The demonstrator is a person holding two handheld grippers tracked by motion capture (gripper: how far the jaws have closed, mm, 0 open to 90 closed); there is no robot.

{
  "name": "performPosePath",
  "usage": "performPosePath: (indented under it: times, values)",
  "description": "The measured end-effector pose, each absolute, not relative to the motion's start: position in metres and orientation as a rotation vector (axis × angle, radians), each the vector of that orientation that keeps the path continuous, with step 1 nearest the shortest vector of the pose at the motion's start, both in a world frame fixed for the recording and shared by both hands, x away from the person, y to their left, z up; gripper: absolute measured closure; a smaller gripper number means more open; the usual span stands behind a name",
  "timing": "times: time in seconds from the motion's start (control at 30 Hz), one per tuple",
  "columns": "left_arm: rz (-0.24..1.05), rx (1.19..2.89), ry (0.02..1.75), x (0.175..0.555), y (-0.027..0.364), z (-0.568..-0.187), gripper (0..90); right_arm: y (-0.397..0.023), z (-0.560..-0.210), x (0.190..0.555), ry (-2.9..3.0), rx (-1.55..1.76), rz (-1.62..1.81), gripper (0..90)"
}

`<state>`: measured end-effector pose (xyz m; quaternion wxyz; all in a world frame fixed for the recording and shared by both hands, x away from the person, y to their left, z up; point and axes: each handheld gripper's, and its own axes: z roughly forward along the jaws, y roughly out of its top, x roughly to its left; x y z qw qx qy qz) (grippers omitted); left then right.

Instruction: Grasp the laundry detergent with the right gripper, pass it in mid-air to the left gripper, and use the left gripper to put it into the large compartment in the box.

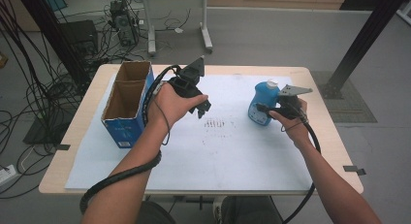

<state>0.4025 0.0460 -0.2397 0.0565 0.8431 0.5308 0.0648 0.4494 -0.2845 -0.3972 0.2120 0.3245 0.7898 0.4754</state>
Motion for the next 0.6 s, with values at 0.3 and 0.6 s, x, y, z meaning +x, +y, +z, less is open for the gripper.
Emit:
performPosePath:
  times: [0.3,0.6]
  values:
    - [0.201,2.559,1.607,0.4019,0.0467,-0.2376,5.8,-0.2849,-0.3971,0.4497,2.195,0.905,1.322,43.2]
    - [0.211,2.547,1.613,0.4011,0.0487,-0.2351,5.8,-0.2851,-0.3973,0.4497,2.194,0.907,1.325,43.3]
